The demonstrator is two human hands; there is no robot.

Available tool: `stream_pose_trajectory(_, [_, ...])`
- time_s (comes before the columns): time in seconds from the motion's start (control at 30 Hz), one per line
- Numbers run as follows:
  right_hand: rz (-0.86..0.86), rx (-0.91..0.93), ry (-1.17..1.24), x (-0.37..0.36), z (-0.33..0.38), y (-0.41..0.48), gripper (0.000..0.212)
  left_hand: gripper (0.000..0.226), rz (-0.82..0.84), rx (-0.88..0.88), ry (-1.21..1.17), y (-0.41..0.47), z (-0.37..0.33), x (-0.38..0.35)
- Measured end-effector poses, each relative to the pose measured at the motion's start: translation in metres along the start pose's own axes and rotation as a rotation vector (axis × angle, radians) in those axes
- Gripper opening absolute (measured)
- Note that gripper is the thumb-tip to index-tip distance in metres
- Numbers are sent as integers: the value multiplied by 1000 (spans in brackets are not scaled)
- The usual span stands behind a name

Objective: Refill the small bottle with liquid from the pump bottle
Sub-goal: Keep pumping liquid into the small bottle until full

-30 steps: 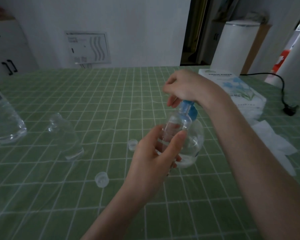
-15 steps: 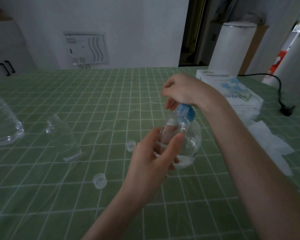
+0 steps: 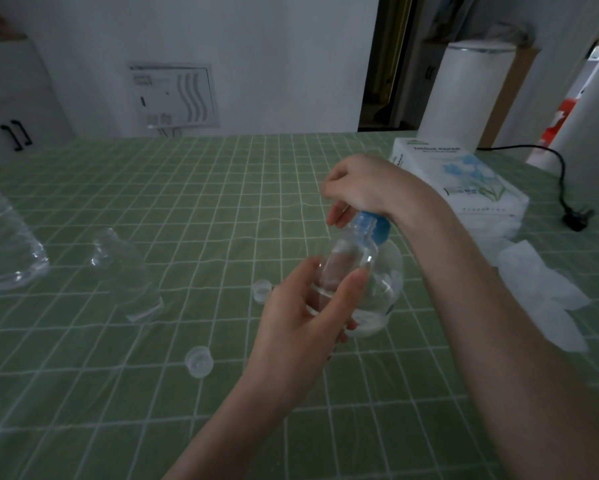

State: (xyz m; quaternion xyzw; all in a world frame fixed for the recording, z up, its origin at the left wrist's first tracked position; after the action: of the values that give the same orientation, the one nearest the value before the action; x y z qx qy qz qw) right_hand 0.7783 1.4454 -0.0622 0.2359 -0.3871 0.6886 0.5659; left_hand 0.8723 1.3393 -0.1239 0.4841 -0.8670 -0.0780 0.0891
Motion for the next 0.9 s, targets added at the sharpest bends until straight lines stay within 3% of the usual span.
stream_pose_trajectory(0.37, [-89, 51, -14, 16, 8, -4, 33, 20, -5, -31, -2, 1, -5, 0])
stream_pose_trajectory(0.9, [-17, 19, -16, 3, 3, -2, 31, 17, -23, -6, 17, 0, 1, 2])
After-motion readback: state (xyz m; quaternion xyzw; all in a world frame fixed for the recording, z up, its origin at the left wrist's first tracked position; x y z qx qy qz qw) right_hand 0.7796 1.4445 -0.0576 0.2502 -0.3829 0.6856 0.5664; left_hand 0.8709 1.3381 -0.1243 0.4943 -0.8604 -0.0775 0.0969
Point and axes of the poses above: each hand's wrist, its own y-axis towards the middle knuckle, its own x-axis out of the back of the hand, z = x × y, the point moved 7 cm from there along y, towards the middle knuckle, and after that the axes turned 14 degrees about z, right-handed, at the moved point
